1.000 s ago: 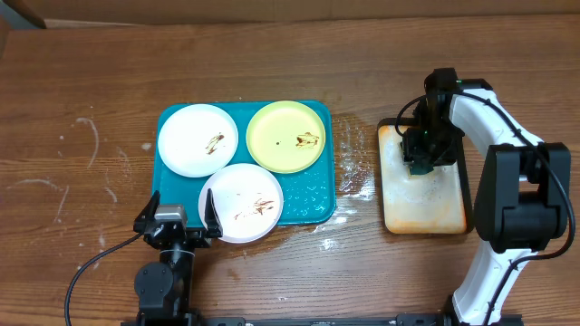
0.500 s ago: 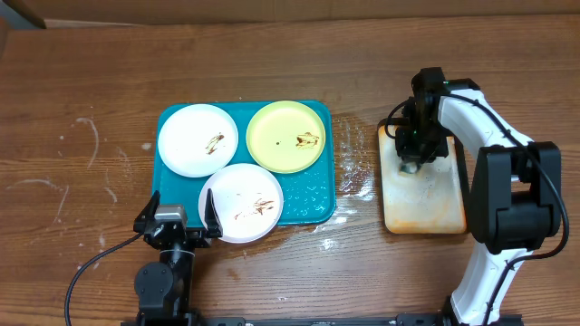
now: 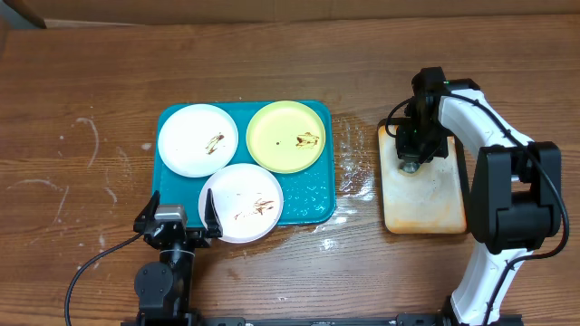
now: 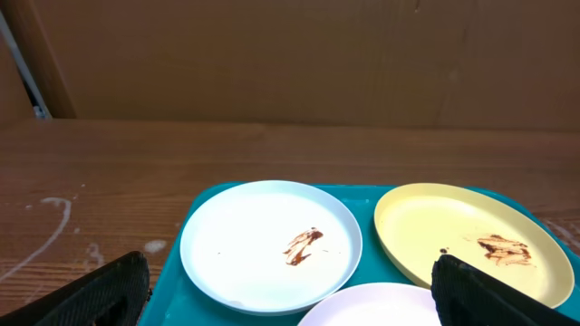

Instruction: Clean dirty plates on tray and stack at the side

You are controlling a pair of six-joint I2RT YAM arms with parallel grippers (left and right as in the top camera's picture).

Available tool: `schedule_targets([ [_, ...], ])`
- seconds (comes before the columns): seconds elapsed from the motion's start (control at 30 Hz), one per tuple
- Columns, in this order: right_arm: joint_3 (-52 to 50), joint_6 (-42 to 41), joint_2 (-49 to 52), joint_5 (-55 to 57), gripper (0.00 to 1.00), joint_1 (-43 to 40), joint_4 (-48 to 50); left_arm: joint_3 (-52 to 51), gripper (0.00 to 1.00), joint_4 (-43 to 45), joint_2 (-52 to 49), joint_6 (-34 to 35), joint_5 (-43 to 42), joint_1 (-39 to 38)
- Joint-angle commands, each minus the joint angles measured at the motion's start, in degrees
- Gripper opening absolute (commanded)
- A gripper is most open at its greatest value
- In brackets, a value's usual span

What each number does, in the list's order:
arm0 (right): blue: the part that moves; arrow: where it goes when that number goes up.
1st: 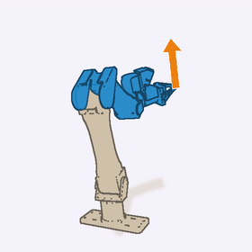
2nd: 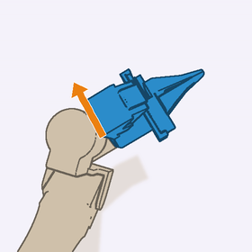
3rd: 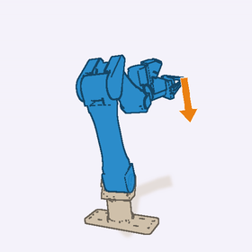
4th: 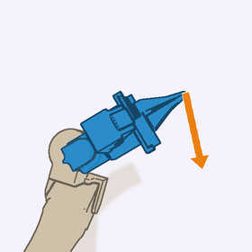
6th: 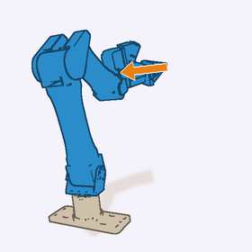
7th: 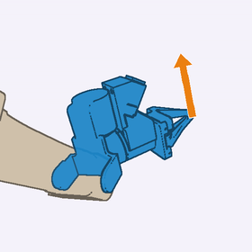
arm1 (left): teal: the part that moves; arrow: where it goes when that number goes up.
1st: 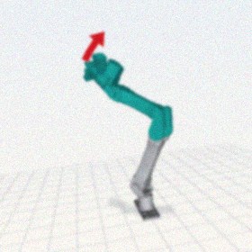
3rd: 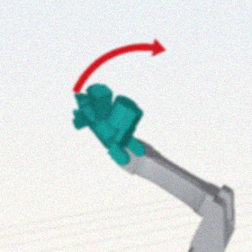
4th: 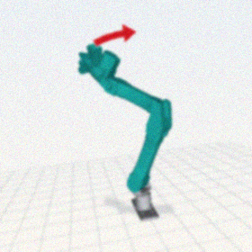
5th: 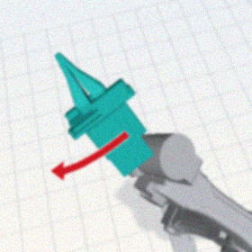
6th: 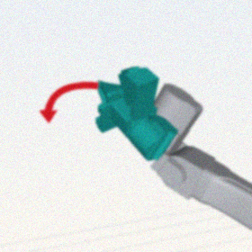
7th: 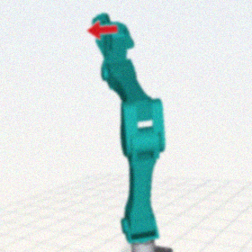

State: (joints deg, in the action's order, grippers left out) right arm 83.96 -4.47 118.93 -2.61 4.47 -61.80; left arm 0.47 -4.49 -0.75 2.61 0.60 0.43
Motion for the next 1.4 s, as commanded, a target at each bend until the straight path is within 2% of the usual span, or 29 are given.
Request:
schedule_targets([
  [0.0, -0.33, -0.74, 0.68, -0.07, 0.04, -0.37, 0.17, -0.20, 1.00, 0.04, 0.42, -0.90, -0.63, 0.35],
  [0.27, -0.33, -1.18, 0.68, -0.04, 0.04, -0.37, 0.33, -0.20, 1.00, 2.14, 0.42, -0.17, 0.66, 0.35],
  [0.3, -0.33, -1.16, 0.68, -0.04, 0.04, -0.37, 0.33, -0.17, 1.00, 3.19, 0.42, 2.91, -3.56, 0.35],
  [0.33, -0.33, -1.16, 0.68, -0.04, 0.04, -0.37, 0.33, 0.04, 1.00, 3.19, 0.42, 2.97, -7.43, 0.35],
  [0.43, -0.33, -1.16, 0.68, -0.04, 0.04, -0.37, 0.11, 2.08, 1.00, 0.33, 0.22, 3.30, -14.88, 0.35],
  [0.6, -0.33, -1.16, 0.68, -0.07, 0.04, -0.37, -0.04, 11.19, 1.00, -9.09, -4.63, 1.60, -15.02, 0.31],
  [0.73, -0.31, -1.16, 0.68, -0.07, 0.04, -0.37, -0.17, 21.86, 1.00, -14.60, -14.49, 0.17, -15.19, 0.31],
  [0.87, -0.31, -1.16, 0.68, -0.07, 0.04, -0.37, -0.28, 34.88, 1.00, -24.22, -29.33, 0.20, -18.36, 0.31],
  [1.0, -0.31, -1.18, 0.68, -0.09, 0.04, -0.37, -0.37, 46.40, 1.00, -35.82, -45.94, 0.20, -25.57, 0.28],
  [1.1, -0.26, -1.18, 0.68, -0.09, 0.04, -0.37, -0.63, 53.42, 1.00, -41.77, -57.90, 1.51, -37.70, 0.28],
  [1.17, -0.26, -1.18, 0.68, -0.09, 0.04, -0.37, -0.72, 55.21, 1.00, -43.28, -64.65, 3.17, -45.64, 0.31],
  [1.37, -0.22, -1.14, 0.66, -0.70, 0.04, -0.37, -0.92, 55.21, 1.00, -41.31, -75.91, 2.80, -52.09, 0.31],
])
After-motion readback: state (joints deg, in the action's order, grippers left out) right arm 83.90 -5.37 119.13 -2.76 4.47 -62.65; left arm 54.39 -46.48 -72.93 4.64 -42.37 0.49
